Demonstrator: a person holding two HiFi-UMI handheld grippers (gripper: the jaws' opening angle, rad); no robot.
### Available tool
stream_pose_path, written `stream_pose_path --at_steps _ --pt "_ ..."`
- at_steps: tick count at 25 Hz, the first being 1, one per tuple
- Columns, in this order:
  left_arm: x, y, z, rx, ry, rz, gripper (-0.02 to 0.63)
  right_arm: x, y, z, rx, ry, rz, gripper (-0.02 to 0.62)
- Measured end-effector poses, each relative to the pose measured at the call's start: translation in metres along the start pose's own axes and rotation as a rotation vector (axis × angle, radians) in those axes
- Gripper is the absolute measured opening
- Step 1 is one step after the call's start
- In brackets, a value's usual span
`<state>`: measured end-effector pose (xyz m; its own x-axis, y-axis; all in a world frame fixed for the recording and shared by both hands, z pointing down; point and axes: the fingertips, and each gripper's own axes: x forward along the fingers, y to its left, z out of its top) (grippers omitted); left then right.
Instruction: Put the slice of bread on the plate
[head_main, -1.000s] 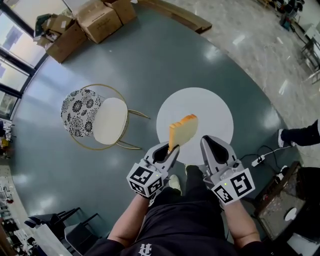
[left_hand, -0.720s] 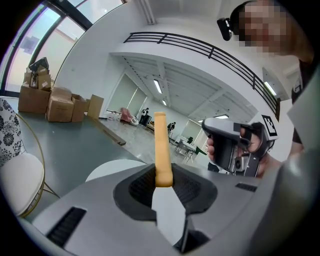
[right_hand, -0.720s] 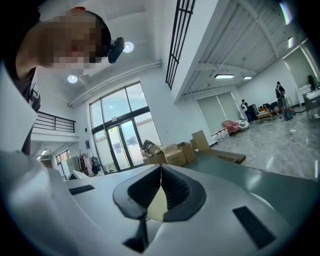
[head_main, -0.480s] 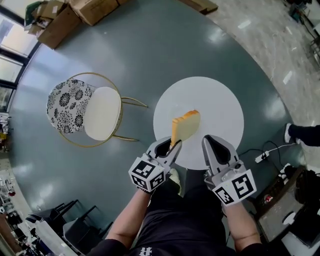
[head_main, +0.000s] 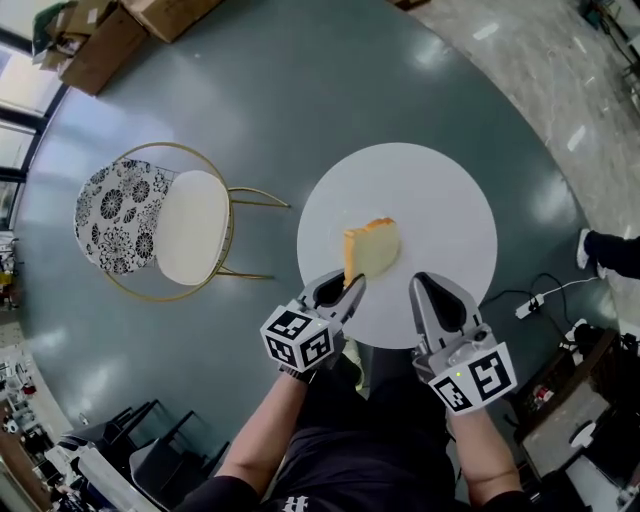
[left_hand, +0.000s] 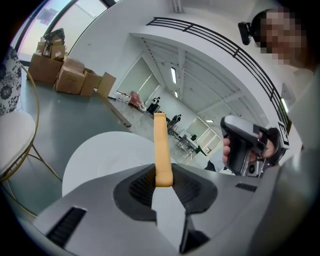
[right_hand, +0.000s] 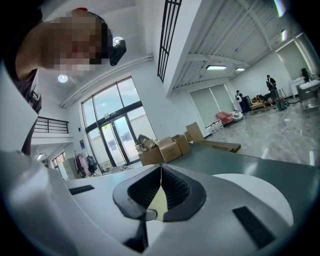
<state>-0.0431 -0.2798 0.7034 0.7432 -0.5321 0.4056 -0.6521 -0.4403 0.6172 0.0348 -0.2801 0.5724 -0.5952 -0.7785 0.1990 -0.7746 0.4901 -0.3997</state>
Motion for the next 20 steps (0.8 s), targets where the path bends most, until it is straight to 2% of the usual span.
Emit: stream_pose_path --at_steps 3,13,20 --pt "0.009 0.005 -0.004 -0.052 0.007 -0.024 0.089 0.002 -0.005 -0.005 0.006 0.005 0.0 0.006" --pt "0.03 0.027 -0.013 -0.096 0.034 -0.025 0.089 0.022 -0.01 -0.025 0.008 0.025 0.019 0.006" --pt "0.039 0.04 -0.026 -0.162 0.06 -0.017 0.089 0.037 -0.008 -0.039 0.011 0.043 0.053 0.006"
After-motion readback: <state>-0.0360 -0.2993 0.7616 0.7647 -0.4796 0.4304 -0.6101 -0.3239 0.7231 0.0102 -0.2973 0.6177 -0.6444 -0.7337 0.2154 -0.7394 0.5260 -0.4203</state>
